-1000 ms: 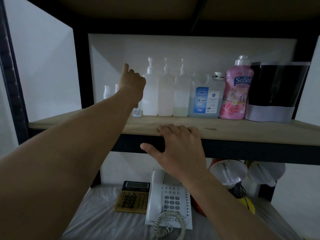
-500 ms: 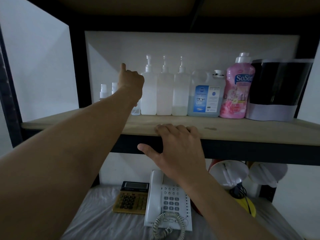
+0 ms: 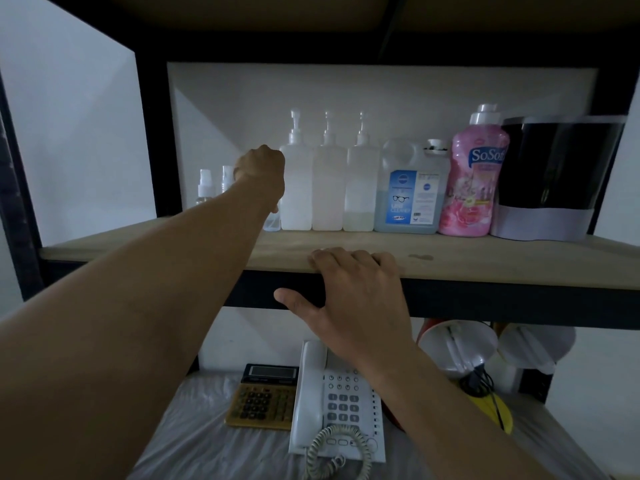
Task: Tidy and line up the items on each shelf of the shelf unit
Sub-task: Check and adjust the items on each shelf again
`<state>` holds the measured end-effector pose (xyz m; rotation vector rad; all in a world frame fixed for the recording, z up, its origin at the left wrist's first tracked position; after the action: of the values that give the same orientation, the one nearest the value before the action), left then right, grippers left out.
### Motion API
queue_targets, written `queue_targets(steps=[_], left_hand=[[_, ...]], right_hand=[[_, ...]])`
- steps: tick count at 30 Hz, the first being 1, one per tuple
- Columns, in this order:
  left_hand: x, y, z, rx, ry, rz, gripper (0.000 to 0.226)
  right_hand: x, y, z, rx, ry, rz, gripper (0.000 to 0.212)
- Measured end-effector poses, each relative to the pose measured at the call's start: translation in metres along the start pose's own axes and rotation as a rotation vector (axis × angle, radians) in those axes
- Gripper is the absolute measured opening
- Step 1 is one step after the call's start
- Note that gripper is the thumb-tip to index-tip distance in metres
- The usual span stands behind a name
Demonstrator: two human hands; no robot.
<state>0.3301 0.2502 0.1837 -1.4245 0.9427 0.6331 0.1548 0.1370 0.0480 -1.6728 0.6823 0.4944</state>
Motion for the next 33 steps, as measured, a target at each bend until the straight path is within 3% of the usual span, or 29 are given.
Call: queue_targets(steps=[8,14,33], left_hand=[[0.005,-0.007,-0.002,-0.073,0.180,-0.020,0.073],[0.009,-0.014,0.000,-0.150,0.298,-0.042,0.065],[0.018,-0.015,0.005,-0.224,0.423,-0.028,0.072]], right_hand=[[-0.001,-0.001,0.000,-0.001,0.002,0.018,0.078],[-0.001,0.000,0.000,0.001,-0.012,0.005,0.076],[0.001,0.000,0.000,0.004,-0.006,-0.008,0.076]])
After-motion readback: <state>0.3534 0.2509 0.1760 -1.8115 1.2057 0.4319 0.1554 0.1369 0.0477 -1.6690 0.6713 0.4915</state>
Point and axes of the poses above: each hand's wrist, its own y-axis away from the middle knuckle, its own x-axis out of the palm, z = x × y, the point moved 3 cm from there along -y, towards the middle knuckle, and after that the axes turned 12 degrees about y, right-handed, at the moved point
